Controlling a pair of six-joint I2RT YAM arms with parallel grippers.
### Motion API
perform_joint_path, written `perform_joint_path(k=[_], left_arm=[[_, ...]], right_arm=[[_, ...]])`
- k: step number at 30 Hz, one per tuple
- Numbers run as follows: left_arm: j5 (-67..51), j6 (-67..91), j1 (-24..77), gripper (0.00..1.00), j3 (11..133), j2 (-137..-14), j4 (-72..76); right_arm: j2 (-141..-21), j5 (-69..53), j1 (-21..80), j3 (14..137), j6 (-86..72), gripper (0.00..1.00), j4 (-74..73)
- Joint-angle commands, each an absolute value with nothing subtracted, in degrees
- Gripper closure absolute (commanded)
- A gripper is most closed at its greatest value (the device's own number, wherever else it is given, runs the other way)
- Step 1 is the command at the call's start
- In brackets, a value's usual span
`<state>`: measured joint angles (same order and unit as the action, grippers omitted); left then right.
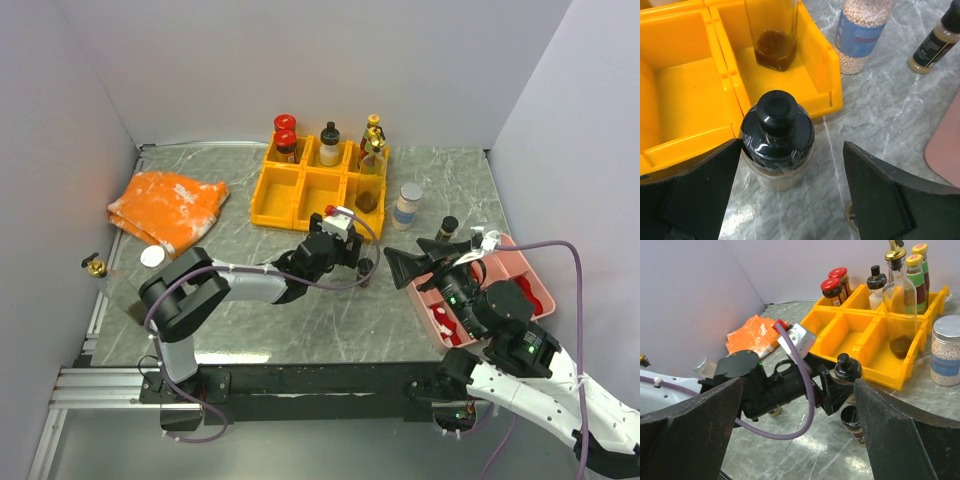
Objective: Organize the condiment bottles
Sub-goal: Pick up the bottle from the center of the board.
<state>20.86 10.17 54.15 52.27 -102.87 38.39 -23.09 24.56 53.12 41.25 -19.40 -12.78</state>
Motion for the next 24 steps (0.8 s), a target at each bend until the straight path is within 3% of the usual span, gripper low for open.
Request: perform_joint_path(k=[1,7,14,20,23,24], left_arm=[[21.3,8.6,53.7,0.12,55.2,-105.0,42.3],[20.6,9.0,53.1,0.07,55.8,-106.3,43.7],[17.7,7.6,53.0,0.12,57.0,-109.2,45.7],[17.2,6.0,53.0,0.21,56.1,-109.2,48.2],[17.4,5.8,53.0,0.33,55.1,-108.3,49.0],[17.6,6.0,53.1,0.41,54.8,-107.8,49.1]], right_arm=[[-22.0,25.8,53.4,43.4,-17.9,0.00,-12.2],[-21.5,26.6,53.4,42.8,-17.6,0.00,-11.7],[-22.2,26.5,53.5,42.5,-17.6,0.00,-11.2],[-22.0,26.8,53.4,42.3,-17.7,0.00,-11.3],[-22.1,26.9,53.4,42.0,-17.8,0.00,-10.9],[-22.1,26.7,53.4,42.1,-17.8,0.00,-11.1]])
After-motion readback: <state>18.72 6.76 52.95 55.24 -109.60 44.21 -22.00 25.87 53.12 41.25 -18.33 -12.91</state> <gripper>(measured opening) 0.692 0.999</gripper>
